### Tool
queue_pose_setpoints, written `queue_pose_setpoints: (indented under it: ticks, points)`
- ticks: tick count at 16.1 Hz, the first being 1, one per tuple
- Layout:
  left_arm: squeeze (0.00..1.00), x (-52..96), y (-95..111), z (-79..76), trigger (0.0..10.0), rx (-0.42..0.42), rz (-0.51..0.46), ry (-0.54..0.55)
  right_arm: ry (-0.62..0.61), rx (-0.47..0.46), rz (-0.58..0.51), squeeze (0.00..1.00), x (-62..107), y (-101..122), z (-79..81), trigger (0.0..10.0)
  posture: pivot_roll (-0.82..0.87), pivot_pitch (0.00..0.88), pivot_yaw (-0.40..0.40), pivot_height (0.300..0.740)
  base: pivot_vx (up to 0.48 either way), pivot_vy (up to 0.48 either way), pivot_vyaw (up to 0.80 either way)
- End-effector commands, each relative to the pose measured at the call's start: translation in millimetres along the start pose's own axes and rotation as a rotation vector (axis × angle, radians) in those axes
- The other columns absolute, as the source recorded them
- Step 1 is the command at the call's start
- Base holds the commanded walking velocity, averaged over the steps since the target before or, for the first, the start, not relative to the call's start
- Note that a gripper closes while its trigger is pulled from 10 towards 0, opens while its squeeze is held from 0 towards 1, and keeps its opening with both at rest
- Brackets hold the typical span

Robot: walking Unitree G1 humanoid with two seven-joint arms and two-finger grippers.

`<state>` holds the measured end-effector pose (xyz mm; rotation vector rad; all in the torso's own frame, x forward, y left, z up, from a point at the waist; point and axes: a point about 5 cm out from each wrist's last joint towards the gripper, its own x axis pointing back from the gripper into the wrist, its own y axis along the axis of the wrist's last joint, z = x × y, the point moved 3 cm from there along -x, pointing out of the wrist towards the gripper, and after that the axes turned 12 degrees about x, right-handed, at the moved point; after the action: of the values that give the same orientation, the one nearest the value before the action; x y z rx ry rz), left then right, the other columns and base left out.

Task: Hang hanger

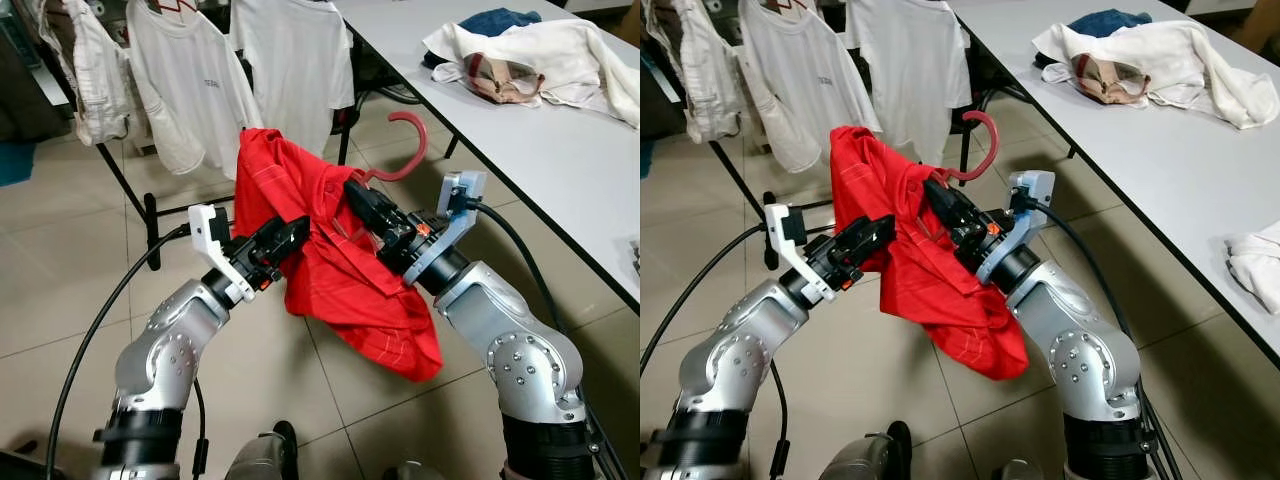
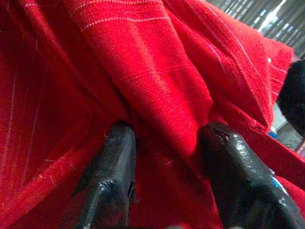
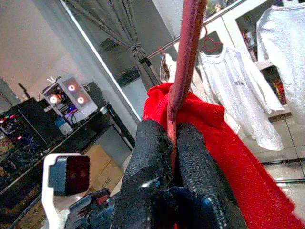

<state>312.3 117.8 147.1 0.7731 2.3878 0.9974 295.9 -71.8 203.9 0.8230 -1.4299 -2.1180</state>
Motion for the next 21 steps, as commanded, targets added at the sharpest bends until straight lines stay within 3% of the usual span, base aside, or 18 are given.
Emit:
queue_pose_setpoints:
  ticks: [1, 14, 15, 16, 17, 21]
  points:
    - [0.00, -1.4, 0.6, -8.3, 0.0, -0.010, -0.001, -0.031, 0.011, 0.004, -0.015, 0.00, 0.4, 2.3, 3.3, 10.0, -0.08, 0.139, 0.045, 0.740, 0.000, 0.000, 0.00]
    - [0.00, 4.8, 4.0, -9.2, 0.0, -0.042, 0.006, -0.041, 0.002, 0.009, 0.001, 0.00, 0.3, -2.6, 1.8, 10.0, -0.07, 0.139, 0.049, 0.740, 0.000, 0.000, 0.00]
    - [0.00, 5.5, 3.9, -7.5, 0.0, -0.043, 0.006, -0.030, -0.003, 0.008, 0.001, 0.00, 0.4, -3.1, 1.0, 5.8, -0.07, 0.139, 0.049, 0.740, 0.000, 0.000, 0.00]
    - [0.00, 5.8, 3.9, -6.5, 0.0, -0.044, 0.006, -0.023, -0.005, 0.007, 0.001, 0.00, 0.3, -3.4, 0.6, 3.4, -0.07, 0.140, 0.049, 0.740, 0.000, 0.000, 0.00]
    - [0.00, 6.1, 3.7, -5.6, 0.0, -0.044, 0.006, -0.018, -0.009, 0.006, 0.003, 0.00, 0.3, -4.0, -0.3, 0.0, -0.07, 0.140, 0.049, 0.740, 0.000, 0.000, 0.00]
    - [0.00, 8.0, 2.0, -2.1, 0.0, -0.046, 0.015, 0.007, -0.043, 0.023, 0.016, 0.00, 0.5, -6.4, -5.3, 0.0, -0.07, 0.143, 0.051, 0.740, 0.000, 0.000, 0.00]
